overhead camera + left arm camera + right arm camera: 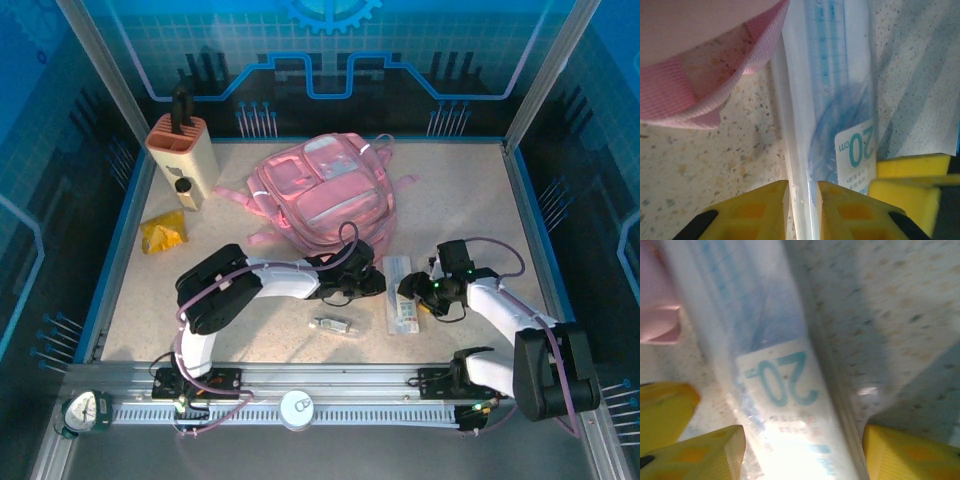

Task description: Pack the student bag

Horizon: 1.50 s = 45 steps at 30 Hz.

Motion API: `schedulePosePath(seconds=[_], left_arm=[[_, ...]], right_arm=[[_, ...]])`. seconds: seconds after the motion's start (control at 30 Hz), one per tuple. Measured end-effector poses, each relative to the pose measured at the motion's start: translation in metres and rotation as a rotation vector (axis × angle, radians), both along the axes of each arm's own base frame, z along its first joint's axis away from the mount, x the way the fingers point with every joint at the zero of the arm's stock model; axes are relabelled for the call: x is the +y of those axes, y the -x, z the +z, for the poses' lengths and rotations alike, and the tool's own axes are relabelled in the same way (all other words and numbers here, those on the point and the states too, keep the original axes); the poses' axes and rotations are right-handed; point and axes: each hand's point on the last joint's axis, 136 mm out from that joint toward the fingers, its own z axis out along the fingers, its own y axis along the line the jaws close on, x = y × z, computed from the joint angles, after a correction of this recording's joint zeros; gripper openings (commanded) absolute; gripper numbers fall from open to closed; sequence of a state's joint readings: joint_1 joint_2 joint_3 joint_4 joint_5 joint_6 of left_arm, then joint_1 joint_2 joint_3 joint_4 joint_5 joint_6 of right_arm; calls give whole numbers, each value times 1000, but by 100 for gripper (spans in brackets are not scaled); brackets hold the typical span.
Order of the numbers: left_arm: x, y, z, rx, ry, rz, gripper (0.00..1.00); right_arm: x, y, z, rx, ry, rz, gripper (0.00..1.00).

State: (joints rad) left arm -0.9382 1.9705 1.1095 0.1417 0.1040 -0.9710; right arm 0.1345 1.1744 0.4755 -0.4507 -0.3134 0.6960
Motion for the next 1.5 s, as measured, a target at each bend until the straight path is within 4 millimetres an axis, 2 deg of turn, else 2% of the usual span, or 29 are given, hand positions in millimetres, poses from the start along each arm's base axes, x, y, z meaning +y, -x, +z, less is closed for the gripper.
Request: schedulePosePath(seconds=[0.2, 0.4, 0.53, 0.73, 0.9, 1.03, 1.17, 1.33, 1.5], left_arm=[[-2, 0, -11, 19, -11, -4, 23], [-2, 0, -12, 31, -4, 10, 24], [-2, 0, -12, 33, -4, 12, 23], [-2, -1, -12, 33, -4, 12, 23], [-2, -2, -12, 33, -4, 15, 24], [-1, -2, -8, 26, -3, 12, 26], [3, -2, 12, -13, -7, -9, 35], [22, -9, 64, -180, -71, -57, 50], [49, -45, 113, -439, -261, -119, 61]], right_arm=[[10, 4, 4, -8, -62, 31, 59], [21, 6, 7, -10, -134, 60, 57], [28, 5, 12, -25, -176, 76, 51], [29, 4, 14, -39, -186, 83, 38], [29, 1, 19, -62, -204, 79, 22], [27, -1, 25, -95, -212, 64, 13], [22, -6, 35, -143, -212, 51, 9], [16, -7, 47, -171, -205, 39, 9], [15, -15, 71, -233, -211, 53, 9]])
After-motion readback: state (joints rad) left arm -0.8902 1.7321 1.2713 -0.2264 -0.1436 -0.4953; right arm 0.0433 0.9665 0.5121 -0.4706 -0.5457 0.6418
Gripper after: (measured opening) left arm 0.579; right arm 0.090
